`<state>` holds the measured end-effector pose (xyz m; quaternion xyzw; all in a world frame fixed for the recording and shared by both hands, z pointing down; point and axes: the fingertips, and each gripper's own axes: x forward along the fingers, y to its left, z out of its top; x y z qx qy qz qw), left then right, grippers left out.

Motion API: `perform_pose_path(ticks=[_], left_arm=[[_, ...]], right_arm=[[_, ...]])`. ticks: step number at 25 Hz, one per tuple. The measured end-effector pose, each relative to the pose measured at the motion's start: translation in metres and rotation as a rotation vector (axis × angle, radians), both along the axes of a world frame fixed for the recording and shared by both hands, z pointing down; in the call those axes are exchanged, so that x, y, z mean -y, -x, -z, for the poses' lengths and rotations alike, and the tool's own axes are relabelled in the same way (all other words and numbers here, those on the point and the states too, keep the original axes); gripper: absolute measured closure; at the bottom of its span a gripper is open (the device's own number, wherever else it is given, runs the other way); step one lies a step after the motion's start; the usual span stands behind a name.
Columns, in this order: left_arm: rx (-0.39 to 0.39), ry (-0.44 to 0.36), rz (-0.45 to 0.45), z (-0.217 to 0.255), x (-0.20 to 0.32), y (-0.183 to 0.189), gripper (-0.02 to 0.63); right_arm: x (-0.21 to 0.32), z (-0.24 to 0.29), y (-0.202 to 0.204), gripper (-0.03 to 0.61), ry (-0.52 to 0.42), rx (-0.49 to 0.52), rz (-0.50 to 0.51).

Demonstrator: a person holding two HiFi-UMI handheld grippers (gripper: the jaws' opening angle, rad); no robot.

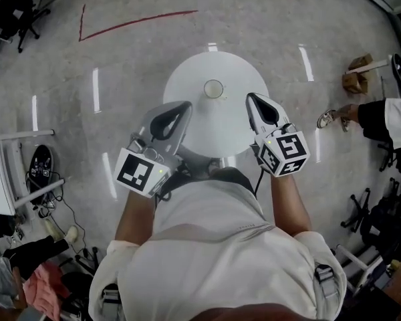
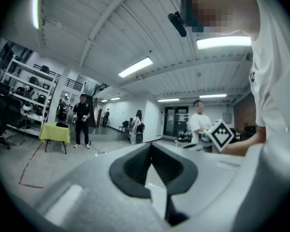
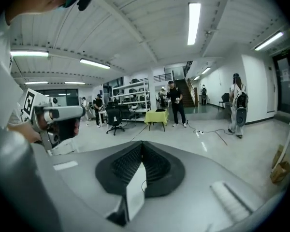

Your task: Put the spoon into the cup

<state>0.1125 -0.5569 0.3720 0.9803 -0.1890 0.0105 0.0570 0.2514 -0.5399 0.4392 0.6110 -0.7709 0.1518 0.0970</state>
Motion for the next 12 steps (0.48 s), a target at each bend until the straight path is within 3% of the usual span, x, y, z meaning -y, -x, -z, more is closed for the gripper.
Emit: perform_pose_path(ticks=[12], left_arm=[[-0.021, -0.089, -0.078, 0.051, -0.020, -0.018, 0.611]], right_arm=[[-0.062, 0.107, -0.023, 0.574, -0.263, -0.008, -0.137]])
